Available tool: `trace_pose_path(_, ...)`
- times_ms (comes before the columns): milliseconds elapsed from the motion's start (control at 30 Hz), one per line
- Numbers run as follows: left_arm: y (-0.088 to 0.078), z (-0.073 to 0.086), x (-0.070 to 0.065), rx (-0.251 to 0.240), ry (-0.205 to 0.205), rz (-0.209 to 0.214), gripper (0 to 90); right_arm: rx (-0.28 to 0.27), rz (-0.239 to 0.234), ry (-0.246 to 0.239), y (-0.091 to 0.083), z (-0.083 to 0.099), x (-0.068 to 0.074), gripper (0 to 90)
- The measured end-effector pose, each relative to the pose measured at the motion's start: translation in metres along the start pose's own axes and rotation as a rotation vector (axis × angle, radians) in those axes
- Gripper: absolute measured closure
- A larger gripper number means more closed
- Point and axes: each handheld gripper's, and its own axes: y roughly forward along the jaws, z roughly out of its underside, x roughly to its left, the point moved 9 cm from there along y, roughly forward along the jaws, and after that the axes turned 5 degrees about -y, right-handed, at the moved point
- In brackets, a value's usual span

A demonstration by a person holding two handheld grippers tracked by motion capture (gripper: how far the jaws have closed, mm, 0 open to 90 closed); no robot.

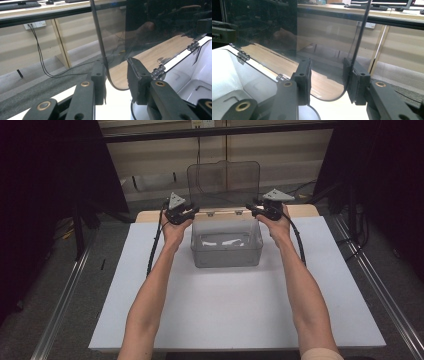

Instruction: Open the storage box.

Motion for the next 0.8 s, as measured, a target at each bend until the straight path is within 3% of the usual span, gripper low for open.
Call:
trace_pose_path(67,-0.0005,0.0005,0.0017,0.006,0.021,0.0,68.0,0.008,-0.001,-0.001,-0.0003,0.0005,0.0001,58.4)
trace_pose_path(200,-0.0004,0.0014,0.0017,0.012,0.017,0.005,67.6,0.016,-0.005,-0.004,0.0002,0.0018,-0.0005,58.0)
trace_pose_path(800,0.0029,0.005,0.0015,0.035,-0.03,0.01,61.1,0.039,-0.004,0.011,0.002,0.0076,-0.0026,54.0)
